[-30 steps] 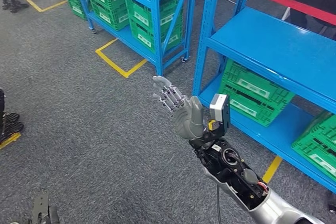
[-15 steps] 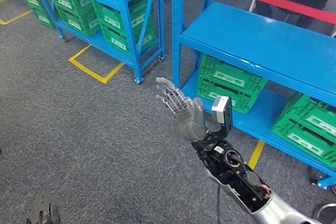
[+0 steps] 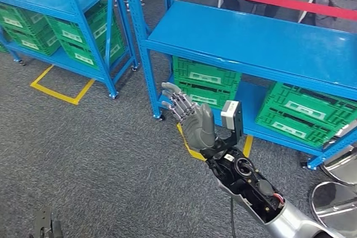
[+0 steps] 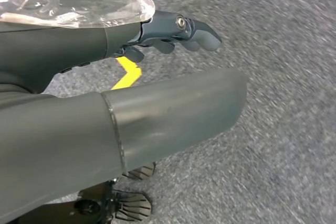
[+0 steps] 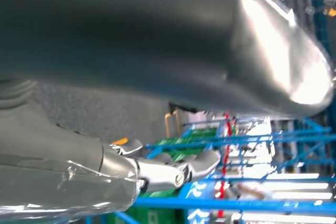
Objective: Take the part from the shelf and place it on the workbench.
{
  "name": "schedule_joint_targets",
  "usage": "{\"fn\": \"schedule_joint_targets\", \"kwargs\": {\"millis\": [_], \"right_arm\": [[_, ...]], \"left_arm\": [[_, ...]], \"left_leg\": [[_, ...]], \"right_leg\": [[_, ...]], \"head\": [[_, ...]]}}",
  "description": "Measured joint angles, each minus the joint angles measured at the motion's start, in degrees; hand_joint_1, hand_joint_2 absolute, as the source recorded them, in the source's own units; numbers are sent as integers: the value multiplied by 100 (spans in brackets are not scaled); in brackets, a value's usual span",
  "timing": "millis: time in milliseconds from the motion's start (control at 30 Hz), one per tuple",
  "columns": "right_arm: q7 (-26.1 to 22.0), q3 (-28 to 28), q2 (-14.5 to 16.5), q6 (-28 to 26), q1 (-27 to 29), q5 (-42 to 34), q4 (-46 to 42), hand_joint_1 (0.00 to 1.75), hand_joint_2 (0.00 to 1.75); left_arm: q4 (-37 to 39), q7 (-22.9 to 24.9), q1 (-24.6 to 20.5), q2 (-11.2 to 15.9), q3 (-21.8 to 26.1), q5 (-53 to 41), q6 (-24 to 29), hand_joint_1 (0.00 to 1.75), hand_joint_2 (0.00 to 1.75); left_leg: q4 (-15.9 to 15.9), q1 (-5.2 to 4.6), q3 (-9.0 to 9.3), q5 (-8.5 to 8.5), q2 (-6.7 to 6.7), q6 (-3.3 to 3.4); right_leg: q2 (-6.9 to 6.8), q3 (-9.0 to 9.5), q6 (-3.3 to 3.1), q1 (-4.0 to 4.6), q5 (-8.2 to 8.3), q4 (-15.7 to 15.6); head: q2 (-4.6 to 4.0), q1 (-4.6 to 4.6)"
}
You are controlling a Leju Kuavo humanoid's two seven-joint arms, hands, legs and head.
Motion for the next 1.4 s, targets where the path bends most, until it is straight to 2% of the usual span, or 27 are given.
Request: {"fn": "schedule_joint_targets", "kwargs": {"millis": [33,100,167,233,300,333,400,467,533,600,633,700,767,800,833,867,900,967,1033,1100,1133,1200,1233,1300,1333,1367,1400], "right_arm": [[-1,1,0,0,0,0,2,0,0],[-2,-1,0,-1,6,-2,6,0,0],[-3,-6,0,-4,3,-9,9,0,0],[-3,-9,0,-7,-2,-15,15,0,0],[-3,-4,0,-8,2,-19,28,0,0],[-3,-2,0,-9,5,-24,41,0,0],[-4,-2,0,-9,4,-36,65,0,0],[-7,-6,0,-9,-8,-42,80,0,0],[-13,-7,1,-10,-27,-42,91,0,0],[-16,-6,2,-9,-35,-42,103,0,0],[-18,-7,2,-9,-39,-42,107,0,0],[-20,-7,2,-8,-63,-43,110,0,0],[-19,-1,3,-8,-80,-46,113,0,0],[-17,2,4,-8,-79,-50,115,0,0],[-15,4,4,-9,-77,-55,118,0,0],[-10,7,4,-9,-76,-64,121,0,0],[-4,9,4,-9,-79,-77,123,0,0],[8,14,4,-9,-88,-103,123,0,0],[15,19,4,-13,-93,-117,123,0,0],[19,23,4,-24,-88,-120,122,0,0],[18,25,4,-32,-84,-121,119,0,0],[17,29,4,-45,-96,-123,112,0,0],[16,31,4,-49,-100,-125,110,0,0],[17,39,4,-52,-94,-127,110,0,0],[19,45,4,-52,-84,-128,110,0,0],[20,50,4,-52,-79,-129,110,0,0],[20,55,4,-53,-78,-131,110,0,0]], "left_arm": [[0,0,-4,7,0,0,0,0,0],[-1,0,-11,-3,0,-1,0,0,0],[-1,0,-25,-23,0,-2,0,0,0],[-1,0,-25,-32,0,-1,0,0,0],[-1,2,-4,-31,0,-2,0,0,0],[-1,4,5,-32,0,-3,0,0,0],[-1,9,9,-43,0,-9,0,0,0],[-1,9,6,-48,0,-15,0,0,0],[-1,12,4,-42,0,-16,0,0,0],[-1,16,-4,-42,0,-16,0,0,0],[-1,17,-15,-46,0,-16,0,0,0],[-1,17,-37,-51,0,-16,0,0,0],[-1,18,-27,-47,0,-7,0,0,0],[-1,19,-5,-42,0,2,0,0,0],[-1,19,16,-38,0,14,0,0,0],[-1,19,31,-36,0,27,0,0,0],[-1,18,36,-34,0,39,0,0,0],[-1,14,26,-21,0,61,0,0,0],[-1,10,19,3,0,78,0,0,0],[-1,8,12,3,0,85,-2,0,0],[-1,7,5,-3,0,85,-5,0,0],[-2,3,1,-16,0,85,-10,0,0],[-3,1,8,-13,0,85,-11,0,0],[-3,0,35,-13,0,86,-11,0,0],[-3,0,43,-13,0,86,-11,0,0],[-3,0,46,-15,0,87,-11,0,0],[-3,0,47,-18,0,86,-11,0,0]], "left_leg": [[-80,-10,36,-4,-12,6],[-129,-9,58,21,121,34],[-194,11,90,56,263,87],[-219,9,105,64,397,116],[-213,4,106,50,546,121],[-209,5,108,39,622,116],[-189,12,124,6,754,85],[-151,-3,141,-38,862,31],[-118,-40,143,-65,978,-22],[-98,-49,156,-87,1113,-69],[-49,-35,153,-138,1084,-98],[378,-3,-23,-407,800,-148],[1214,7,-444,-777,491,-158],[1560,5,-638,-871,436,-151],[1710,2,-744,-856,412,-136],[1628,0,-739,-729,393,-110],[1317,-3,-618,-517,358,-74],[470,-6,-245,-127,139,10],[18,-16,-41,3,3,50],[-44,-20,-11,12,105,73],[-83,-12,12,30,171,95],[-160,18,50,63,309,148],[-172,15,58,65,375,162],[-171,12,59,58,517,171],[-170,15,60,52,588,165],[-167,20,65,42,657,154],[-163,28,77,29,723,137]], "right_leg": [[60,-18,29,-7,11,-3],[135,-54,93,-31,22,-5],[-124,-179,143,-9,-135,218],[-506,-478,178,-1,-503,888],[-631,-767,217,-36,-753,1556],[-656,-793,235,-53,-729,1630],[-756,-506,261,-87,-401,1100],[-1009,-102,247,-57,-169,344],[-1115,40,172,-11,-166,65],[-968,26,87,-4,-149,65],[-895,27,58,-9,-141,62],[-761,36,-3,-27,-124,50],[-623,24,-45,-28,-111,49],[-542,18,-60,-23,-104,50],[-455,15,-67,-15,-99,50],[-367,15,-71,-7,-93,50],[-283,18,-71,-2,-88,50],[-128,12,-56,6,-77,54],[-1,-13,-17,3,-59,57],[104,-53,49,-5,-37,38],[54,-85,82,0,-59,55],[-255,-253,135,17,-274,369],[-446,-396,157,5,-462,707],[-609,-737,210,-35,-786,1477],[-637,-820,235,-57,-819,1673],[-663,-790,259,-79,-741,1641],[-706,-642,277,-97,-571,1373]], "head": [[0,-3],[0,-7],[0,25],[0,77],[0,99],[0,101],[0,111],[0,135],[0,125],[0,85],[0,69],[0,44],[0,17],[0,8],[0,5],[0,3],[0,1],[0,-2],[0,-2],[0,-4],[0,-3],[0,48],[0,73],[0,103],[0,105],[0,111],[0,116]]}}
